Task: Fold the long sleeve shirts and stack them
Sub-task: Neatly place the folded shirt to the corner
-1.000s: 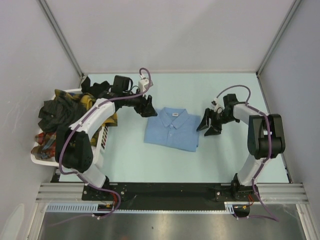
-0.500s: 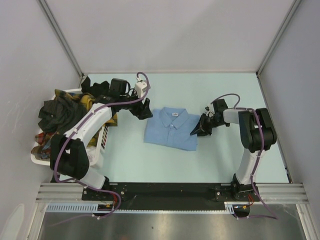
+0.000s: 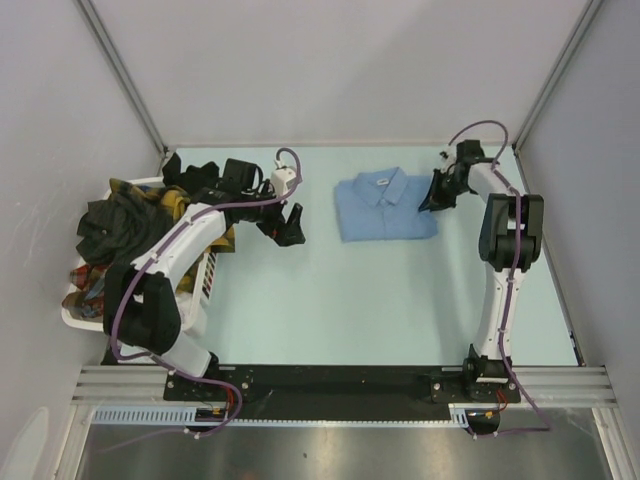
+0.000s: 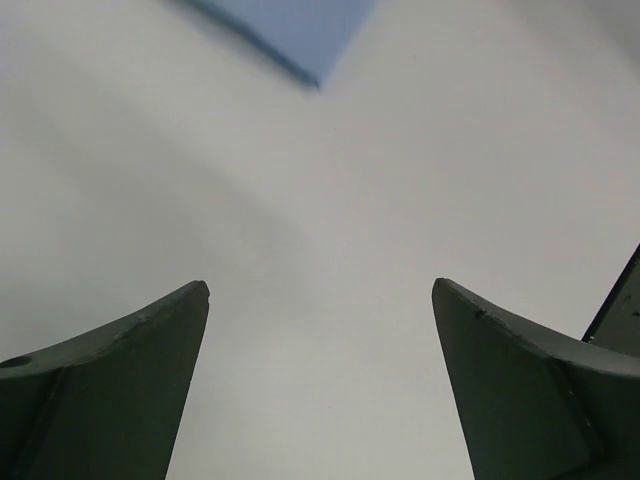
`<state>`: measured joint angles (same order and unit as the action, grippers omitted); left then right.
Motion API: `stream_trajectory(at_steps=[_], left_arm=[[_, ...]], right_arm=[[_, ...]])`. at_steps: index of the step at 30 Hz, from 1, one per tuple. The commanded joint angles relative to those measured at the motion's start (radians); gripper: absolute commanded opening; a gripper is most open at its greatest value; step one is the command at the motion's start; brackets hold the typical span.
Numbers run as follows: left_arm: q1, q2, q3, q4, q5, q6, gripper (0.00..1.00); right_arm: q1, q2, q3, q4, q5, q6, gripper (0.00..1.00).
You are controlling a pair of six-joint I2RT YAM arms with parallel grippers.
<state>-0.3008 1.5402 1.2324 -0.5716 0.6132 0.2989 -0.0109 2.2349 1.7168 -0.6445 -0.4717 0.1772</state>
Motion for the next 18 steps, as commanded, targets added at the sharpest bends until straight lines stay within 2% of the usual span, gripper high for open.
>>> stream_trajectory(at_steps=[1,8,18], left_arm=[[0.005,0.041,0.065,-0.056,-0.035,0.031,0.99],[0.003,0.098,0.127,-0.123,-0.041,0.045,0.99],[0.005,0.144,0.150,-0.132,-0.047,0.029,1.00]], right_arm=[[-0.119,0.164,0.333,-0.130,0.168,-0.205,0.00],[-0.245,0.379,0.735,-0.293,0.173,-0.422,0.00],[-0.351,0.350,0.721,-0.208,0.231,-0.654,0.00]])
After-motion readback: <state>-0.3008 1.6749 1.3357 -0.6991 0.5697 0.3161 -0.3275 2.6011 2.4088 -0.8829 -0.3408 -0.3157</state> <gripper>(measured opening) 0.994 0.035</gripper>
